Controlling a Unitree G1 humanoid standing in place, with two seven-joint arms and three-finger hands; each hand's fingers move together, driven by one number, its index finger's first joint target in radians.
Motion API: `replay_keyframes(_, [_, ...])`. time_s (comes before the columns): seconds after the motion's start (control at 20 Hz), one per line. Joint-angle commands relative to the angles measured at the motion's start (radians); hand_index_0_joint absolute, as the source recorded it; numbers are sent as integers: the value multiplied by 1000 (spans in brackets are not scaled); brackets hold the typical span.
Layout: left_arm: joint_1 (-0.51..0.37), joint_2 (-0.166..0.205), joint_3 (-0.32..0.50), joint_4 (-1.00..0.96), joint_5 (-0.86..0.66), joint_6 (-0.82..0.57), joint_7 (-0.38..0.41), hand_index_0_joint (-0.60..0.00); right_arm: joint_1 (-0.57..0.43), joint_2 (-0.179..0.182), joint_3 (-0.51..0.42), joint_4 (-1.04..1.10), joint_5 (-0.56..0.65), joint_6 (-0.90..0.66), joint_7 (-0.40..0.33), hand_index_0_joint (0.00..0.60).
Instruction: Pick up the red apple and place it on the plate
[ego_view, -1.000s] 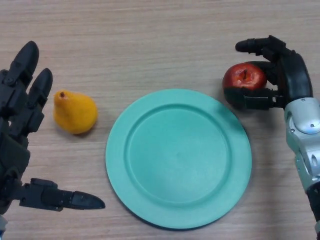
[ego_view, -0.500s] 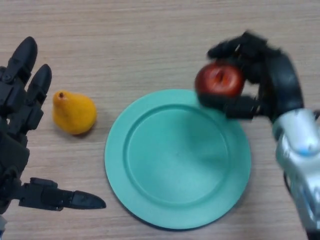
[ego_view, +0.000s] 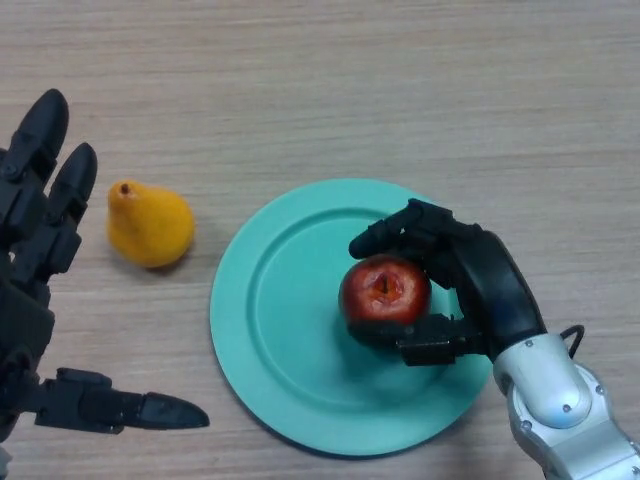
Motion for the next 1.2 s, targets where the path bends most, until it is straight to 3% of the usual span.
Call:
replay_keyframes(0.05, [-3, 17, 14, -56, -3, -171, 27, 0, -26, -2, -15, -79, -49, -128, -22, 250])
replay_keyframes(0.1, [1, 17, 8, -55, 0, -175, 31, 0, -21, -2, -13, -99, -60, -113, -7, 99])
replay_keyframes(0.15, [9, 17, -3, -55, 11, -178, 36, 0, -16, -2, -14, -139, -48, -91, 8, 1])
replay_keyframes(0.3, [6, 17, -13, -57, 30, -174, 38, 0, -27, -2, -46, -231, 21, -45, 6, 0])
replay_keyframes(0.45, [-3, 17, -11, -57, 35, -163, 31, 0, -20, -2, -176, -383, 115, 23, 89, 0])
replay_keyframes(0.55, [-6, 17, -9, -52, 31, -165, 26, 0, 21, -3, -277, -488, 183, 59, 141, 0])
replay_keyframes(0.8, [-40, 17, 15, -26, 19, -155, 38, 0, 180, -39, -442, -641, 313, 36, 168, 0])
replay_keyframes(0.95, [-62, 17, 22, -16, 30, -145, 31, 0, 258, -23, -464, -695, 298, -16, 176, 0])
replay_keyframes(1.2, [-63, 17, -10, -24, 47, -130, 25, 0, 269, -16, -454, -725, 271, -21, 181, 0])
